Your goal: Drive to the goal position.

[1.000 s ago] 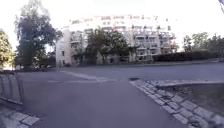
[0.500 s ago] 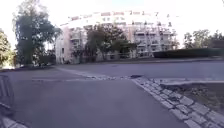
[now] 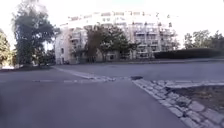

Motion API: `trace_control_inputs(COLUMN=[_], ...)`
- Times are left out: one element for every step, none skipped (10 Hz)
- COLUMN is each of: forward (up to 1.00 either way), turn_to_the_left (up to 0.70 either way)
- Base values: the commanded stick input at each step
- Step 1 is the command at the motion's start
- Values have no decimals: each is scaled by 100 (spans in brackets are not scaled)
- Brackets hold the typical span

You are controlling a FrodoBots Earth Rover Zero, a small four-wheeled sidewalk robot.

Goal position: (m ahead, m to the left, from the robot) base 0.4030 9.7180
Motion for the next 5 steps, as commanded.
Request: trace_control_inputs(forward=[50,50,50,50,50], turn_to_the_left=[50,50,50,50,50])
